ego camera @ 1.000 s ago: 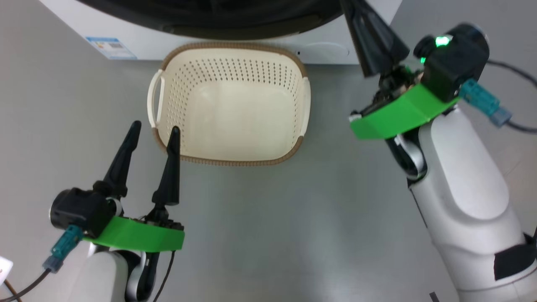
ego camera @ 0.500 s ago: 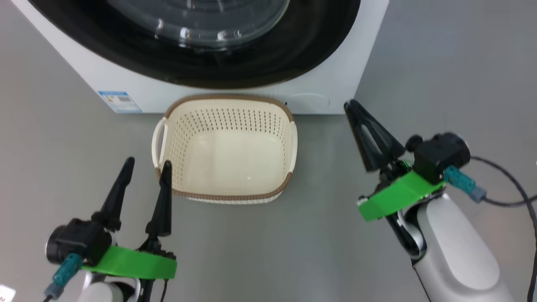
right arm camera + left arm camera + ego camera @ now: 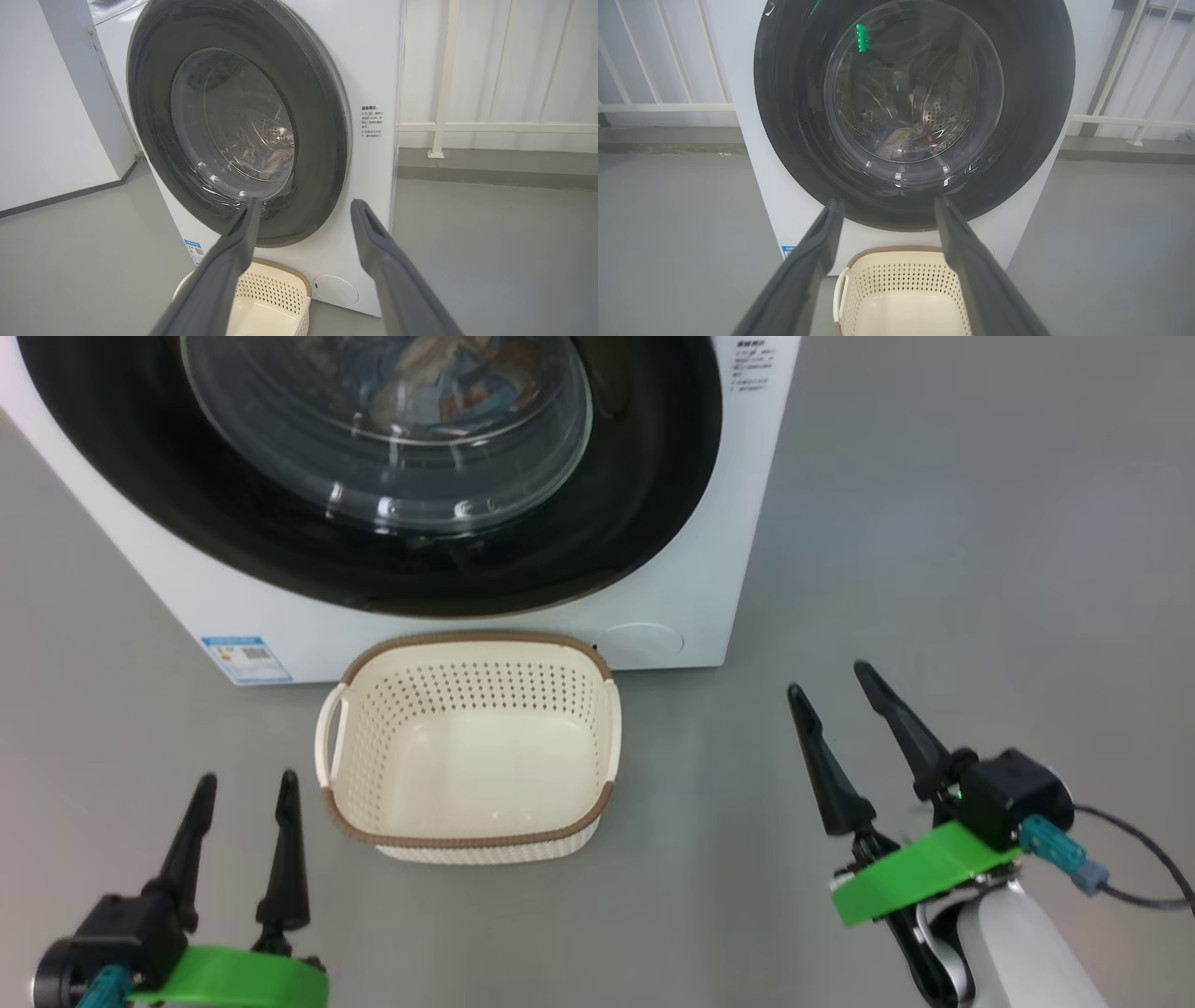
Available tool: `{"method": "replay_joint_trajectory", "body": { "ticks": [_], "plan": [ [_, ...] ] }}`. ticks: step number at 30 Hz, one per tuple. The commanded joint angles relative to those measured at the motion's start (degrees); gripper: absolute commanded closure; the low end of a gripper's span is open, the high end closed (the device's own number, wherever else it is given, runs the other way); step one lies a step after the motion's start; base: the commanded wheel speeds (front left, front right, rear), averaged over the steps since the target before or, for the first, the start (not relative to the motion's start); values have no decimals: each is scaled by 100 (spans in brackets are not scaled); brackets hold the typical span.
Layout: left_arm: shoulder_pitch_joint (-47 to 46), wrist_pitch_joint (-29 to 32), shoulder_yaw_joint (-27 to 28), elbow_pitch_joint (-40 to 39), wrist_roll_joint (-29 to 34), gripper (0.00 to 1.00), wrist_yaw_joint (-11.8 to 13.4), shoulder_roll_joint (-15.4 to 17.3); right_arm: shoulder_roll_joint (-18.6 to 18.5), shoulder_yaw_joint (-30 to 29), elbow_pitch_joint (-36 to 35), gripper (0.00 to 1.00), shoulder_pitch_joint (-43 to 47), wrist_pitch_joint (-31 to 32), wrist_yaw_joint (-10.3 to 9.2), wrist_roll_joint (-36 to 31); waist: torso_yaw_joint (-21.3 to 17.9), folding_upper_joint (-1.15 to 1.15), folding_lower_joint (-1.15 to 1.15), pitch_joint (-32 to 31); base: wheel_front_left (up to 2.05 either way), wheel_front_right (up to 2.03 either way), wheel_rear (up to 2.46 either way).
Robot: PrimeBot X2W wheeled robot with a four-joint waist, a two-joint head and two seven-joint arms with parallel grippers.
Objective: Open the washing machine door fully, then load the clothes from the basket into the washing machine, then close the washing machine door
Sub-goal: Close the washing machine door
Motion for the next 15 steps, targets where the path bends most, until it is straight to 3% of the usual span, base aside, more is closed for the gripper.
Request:
{"method": "replay_joint_trajectory", "body": {
  "ticks": [1,15],
  "plan": [
    [47,-36,256,-70,89,0,-7,39,83,59,-187,0,131,-11,-33,-100,-155,0,0,-181,0,0,0],
    [594,-36,606,122,345,0,116,-70,59,-73,-420,0,1232,-11,-33,-224,-471,0,0,-650,0,0,0]
  ]
}}
